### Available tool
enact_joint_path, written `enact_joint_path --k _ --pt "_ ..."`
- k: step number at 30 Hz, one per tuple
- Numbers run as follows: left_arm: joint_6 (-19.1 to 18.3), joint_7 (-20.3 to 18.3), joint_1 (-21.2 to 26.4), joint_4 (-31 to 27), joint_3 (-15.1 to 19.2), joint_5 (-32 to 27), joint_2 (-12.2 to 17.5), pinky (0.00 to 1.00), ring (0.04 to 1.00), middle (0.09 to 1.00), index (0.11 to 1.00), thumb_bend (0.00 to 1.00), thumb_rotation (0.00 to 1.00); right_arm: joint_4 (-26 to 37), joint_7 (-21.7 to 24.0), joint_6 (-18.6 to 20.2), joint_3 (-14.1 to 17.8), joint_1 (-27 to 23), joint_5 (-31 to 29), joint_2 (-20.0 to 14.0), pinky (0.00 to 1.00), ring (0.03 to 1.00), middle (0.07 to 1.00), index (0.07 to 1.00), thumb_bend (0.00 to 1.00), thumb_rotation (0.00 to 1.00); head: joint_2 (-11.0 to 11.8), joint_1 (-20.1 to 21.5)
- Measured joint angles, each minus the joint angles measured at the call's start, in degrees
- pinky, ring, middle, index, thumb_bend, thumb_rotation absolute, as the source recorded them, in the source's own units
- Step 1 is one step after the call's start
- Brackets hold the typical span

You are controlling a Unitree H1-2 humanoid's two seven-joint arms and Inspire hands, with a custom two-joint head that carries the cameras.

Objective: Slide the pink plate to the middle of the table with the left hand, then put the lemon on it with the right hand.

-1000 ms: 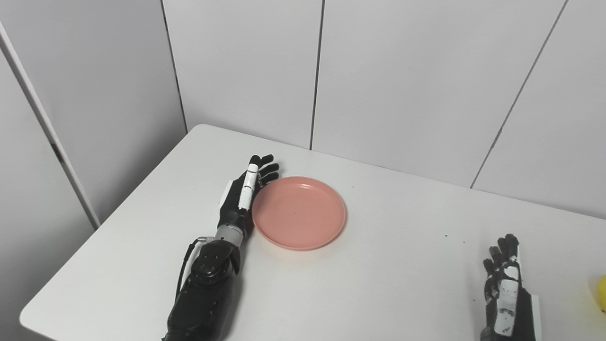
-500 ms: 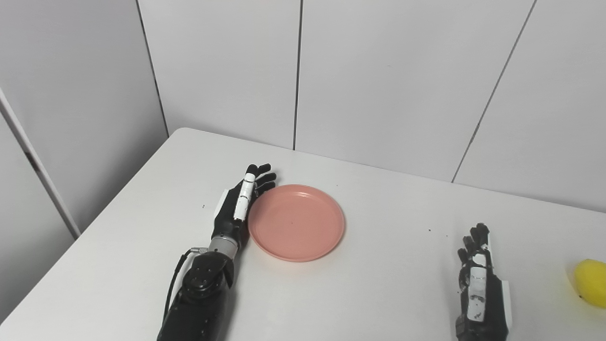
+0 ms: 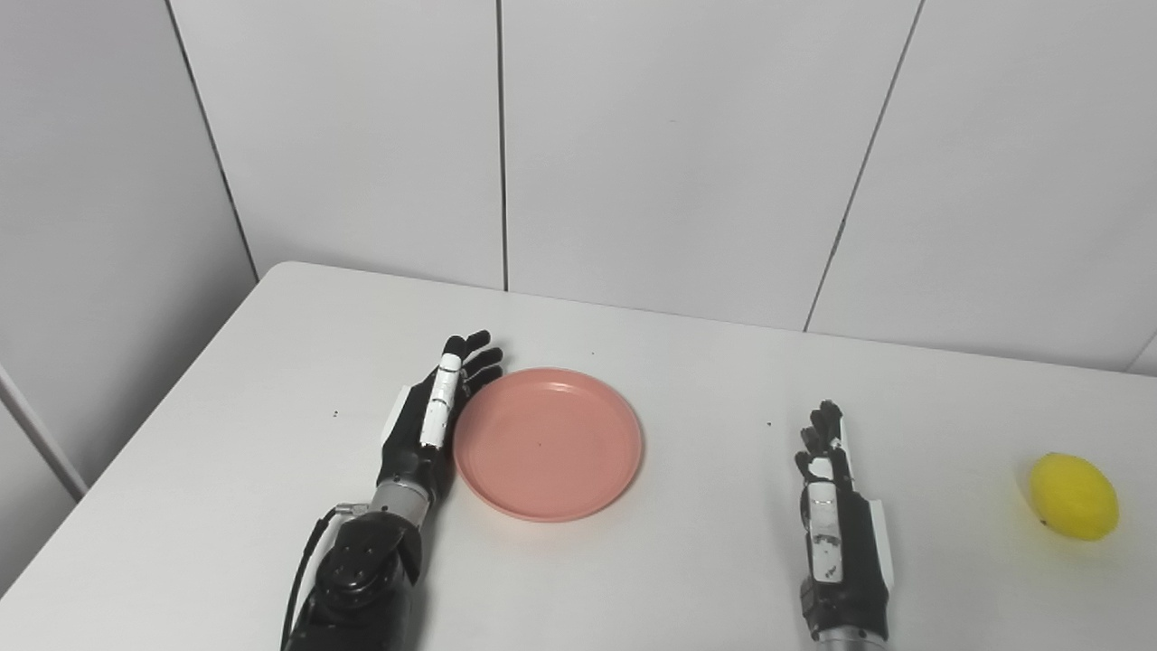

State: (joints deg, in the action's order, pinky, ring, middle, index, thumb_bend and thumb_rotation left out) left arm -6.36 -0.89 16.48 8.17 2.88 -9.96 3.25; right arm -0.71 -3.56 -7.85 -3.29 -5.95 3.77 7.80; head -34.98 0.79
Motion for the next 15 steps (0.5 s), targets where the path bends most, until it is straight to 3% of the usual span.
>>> enact_joint_path --k 7,15 --pt "-0.9 -0.3 -1.2 -1.7 -1.5 0.0 -2.5 0.88 0.872 0.867 0.861 0.61 1.0 0.1 0.0 0.3 0.0 -0.1 0.0 0.3 1.0 1.0 1.0 0.994 0.69 0.98 -1.1 2.7" --pt "-0.9 -1.0 -1.2 -1.8 -2.2 0.1 -3.1 0.92 0.888 0.878 0.869 0.62 1.0 0.1 -1.0 1.1 -0.1 -0.2 1.3 1.0 1.0 0.999 0.992 0.985 0.7 0.98 -1.4 7.4"
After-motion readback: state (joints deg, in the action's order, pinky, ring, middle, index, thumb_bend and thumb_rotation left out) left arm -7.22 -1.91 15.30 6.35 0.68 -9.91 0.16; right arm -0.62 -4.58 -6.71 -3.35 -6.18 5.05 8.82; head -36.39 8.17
